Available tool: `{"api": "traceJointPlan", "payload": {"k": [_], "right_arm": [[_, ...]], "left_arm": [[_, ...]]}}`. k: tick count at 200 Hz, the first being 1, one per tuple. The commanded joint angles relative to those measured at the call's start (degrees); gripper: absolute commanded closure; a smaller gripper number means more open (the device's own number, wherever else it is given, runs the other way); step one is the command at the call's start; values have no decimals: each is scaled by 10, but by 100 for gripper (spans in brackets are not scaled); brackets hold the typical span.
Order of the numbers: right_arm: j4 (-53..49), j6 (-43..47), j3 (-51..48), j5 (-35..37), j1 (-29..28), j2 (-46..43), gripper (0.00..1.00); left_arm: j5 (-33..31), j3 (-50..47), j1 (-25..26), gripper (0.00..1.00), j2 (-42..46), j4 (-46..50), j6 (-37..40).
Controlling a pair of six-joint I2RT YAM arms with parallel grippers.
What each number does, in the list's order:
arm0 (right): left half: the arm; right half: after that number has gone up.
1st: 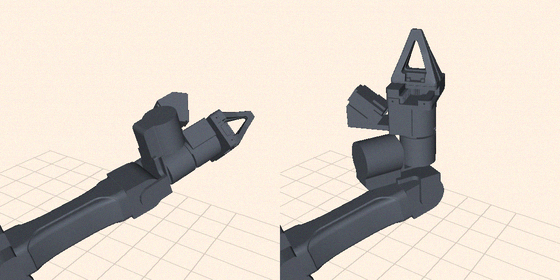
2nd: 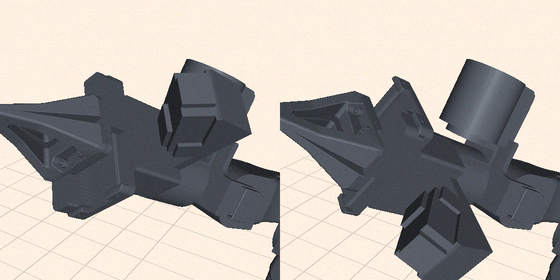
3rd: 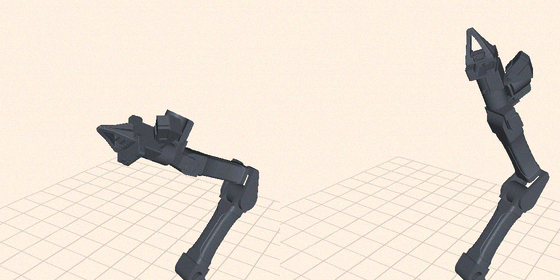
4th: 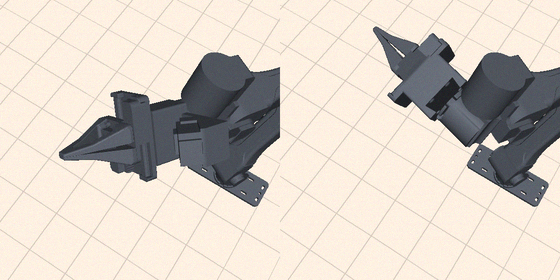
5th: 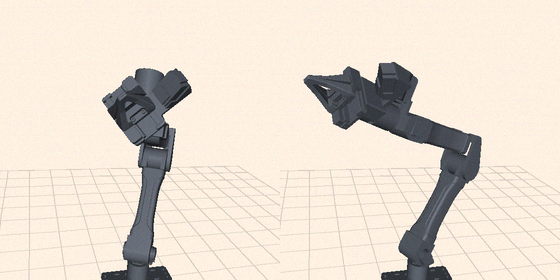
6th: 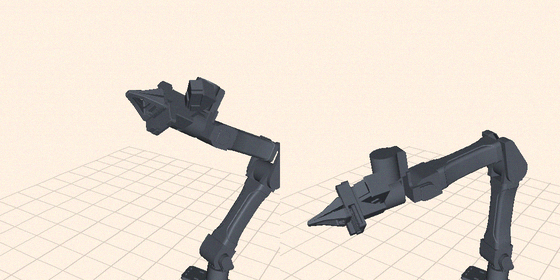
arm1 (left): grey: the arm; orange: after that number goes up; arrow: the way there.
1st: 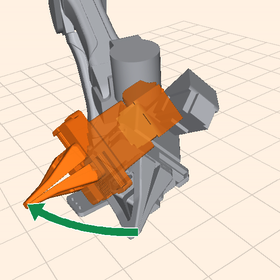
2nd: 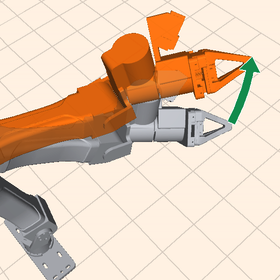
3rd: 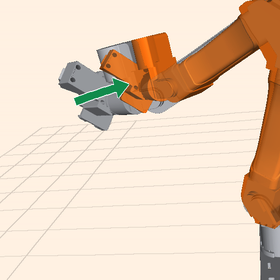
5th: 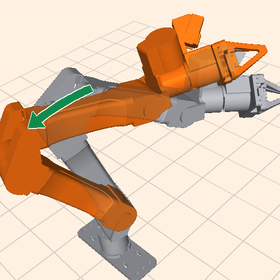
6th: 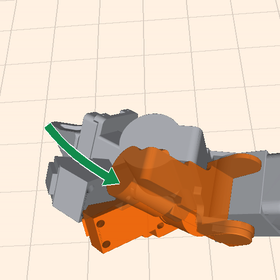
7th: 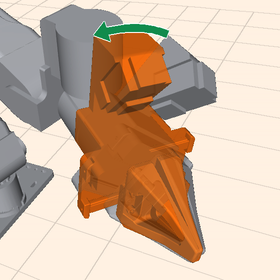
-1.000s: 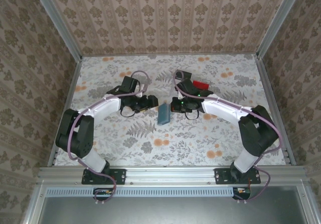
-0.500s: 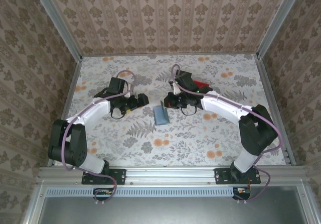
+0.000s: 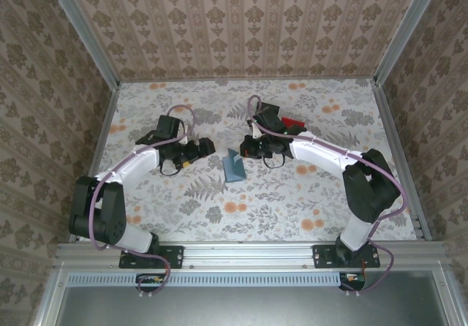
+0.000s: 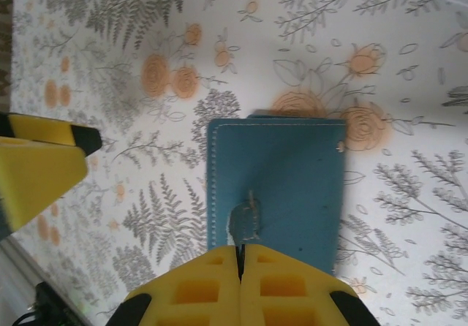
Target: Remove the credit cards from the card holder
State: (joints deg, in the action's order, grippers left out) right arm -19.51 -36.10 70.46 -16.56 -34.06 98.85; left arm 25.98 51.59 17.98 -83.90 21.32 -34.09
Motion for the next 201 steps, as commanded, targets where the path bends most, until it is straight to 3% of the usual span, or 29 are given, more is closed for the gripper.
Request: {"api": "traceJointPlan", "payload": {"k": [1, 41, 97, 201], "right_arm": [[-53, 19, -3, 63, 1, -12, 99], [-94, 20, -33, 141, 10, -32, 99], [-126, -16, -42, 181, 24, -20, 100], [-134, -32, -39, 213, 28, 0, 99]], "left_arm": [[31, -6, 8, 1, -11, -26, -18], [58, 22, 41, 12, -53, -18, -30], [73, 61, 91, 38, -113, -21, -55], [64, 84, 126, 39, -160, -22, -58]]}}
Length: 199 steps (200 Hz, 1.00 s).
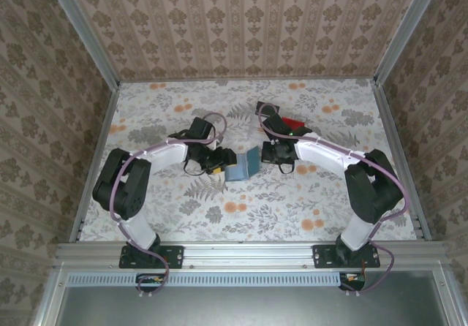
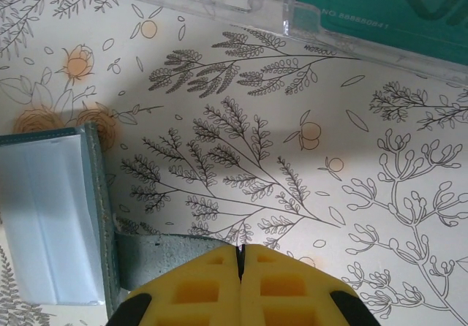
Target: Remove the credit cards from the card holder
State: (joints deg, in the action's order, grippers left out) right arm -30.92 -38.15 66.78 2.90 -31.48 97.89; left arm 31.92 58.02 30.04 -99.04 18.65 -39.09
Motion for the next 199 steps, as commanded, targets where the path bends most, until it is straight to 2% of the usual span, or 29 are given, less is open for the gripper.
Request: {"api": "traceJointPlan", "payload": {"k": [1, 131, 157, 199], "right_arm": [[-20, -11, -3, 19, 2, 9, 99], [-14, -11, -9, 5, 2, 18, 99], [-13, -11, -9, 3, 2, 20, 99], [-9, -12, -10, 1, 2, 24, 99]], "left_arm": [[4, 20, 5, 38, -9, 4, -8], [3, 40, 16, 38, -50, -3, -20], [5, 46, 16, 44, -48, 0, -17], [13, 48, 16, 46, -40, 2, -11]]}}
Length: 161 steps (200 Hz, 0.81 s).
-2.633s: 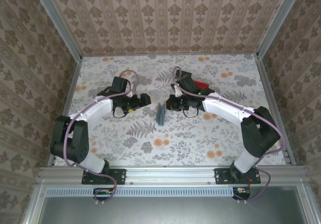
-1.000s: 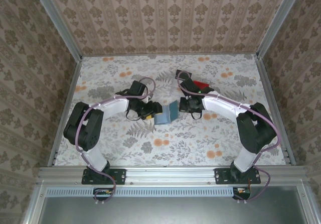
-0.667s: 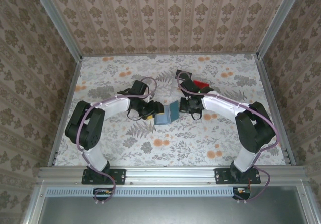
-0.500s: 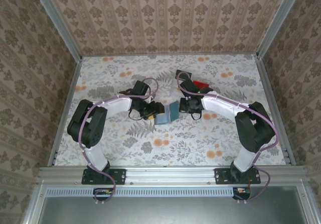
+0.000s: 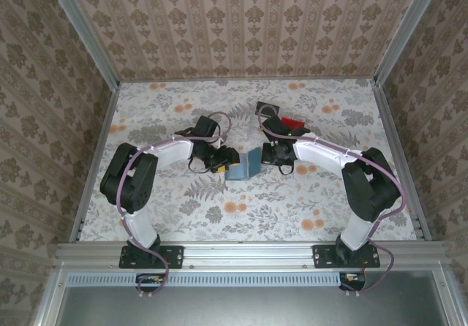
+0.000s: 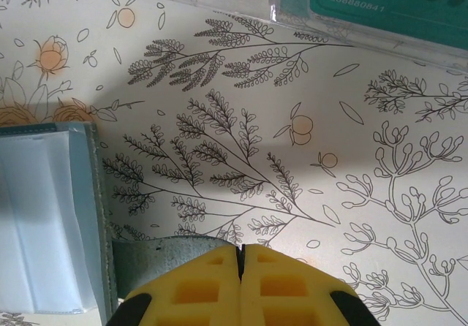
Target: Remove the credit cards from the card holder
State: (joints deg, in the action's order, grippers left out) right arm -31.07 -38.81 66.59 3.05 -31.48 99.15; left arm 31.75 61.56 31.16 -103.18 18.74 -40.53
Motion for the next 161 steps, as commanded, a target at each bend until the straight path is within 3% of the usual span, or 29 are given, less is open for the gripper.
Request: {"api": "traceJointPlan", "payload": {"k": [1, 52, 161], "right_arm": [[-8, -6, -8, -1, 2, 11, 99], [-6, -7, -12, -4, 2, 12, 99], [22, -5, -20, -28, 1, 16, 99]], "left_arm": [[15, 13, 5, 46, 2, 0, 2], [26, 17, 7, 47, 3, -2, 5], [92, 2, 21, 58, 19, -72, 5]]}}
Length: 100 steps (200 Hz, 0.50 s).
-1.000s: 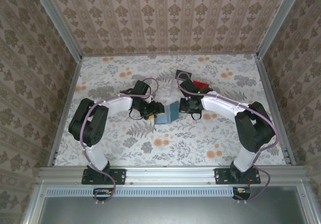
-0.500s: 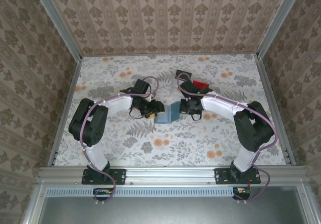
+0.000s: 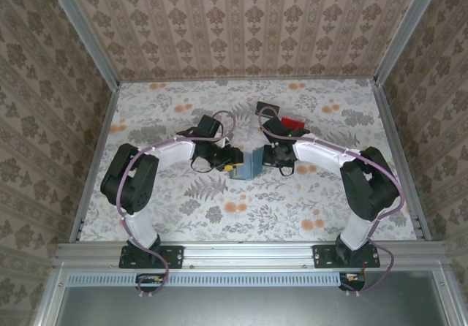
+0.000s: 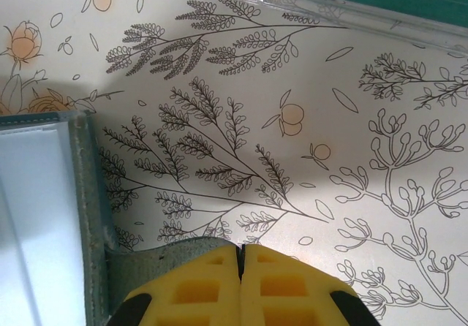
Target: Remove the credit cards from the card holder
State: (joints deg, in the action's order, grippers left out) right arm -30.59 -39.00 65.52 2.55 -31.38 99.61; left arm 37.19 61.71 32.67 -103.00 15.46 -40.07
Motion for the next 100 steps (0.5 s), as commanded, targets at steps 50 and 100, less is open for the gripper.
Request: {"api": "traceJointPlan", "payload": {"k": [50, 100], "right_arm": [[30, 0, -13, -38, 0, 13, 99], [32, 0, -16, -39, 0, 14, 99]], "left_arm": [[49, 0, 10, 62, 12, -69, -13], [29, 16, 15, 65, -10, -33, 5]]}}
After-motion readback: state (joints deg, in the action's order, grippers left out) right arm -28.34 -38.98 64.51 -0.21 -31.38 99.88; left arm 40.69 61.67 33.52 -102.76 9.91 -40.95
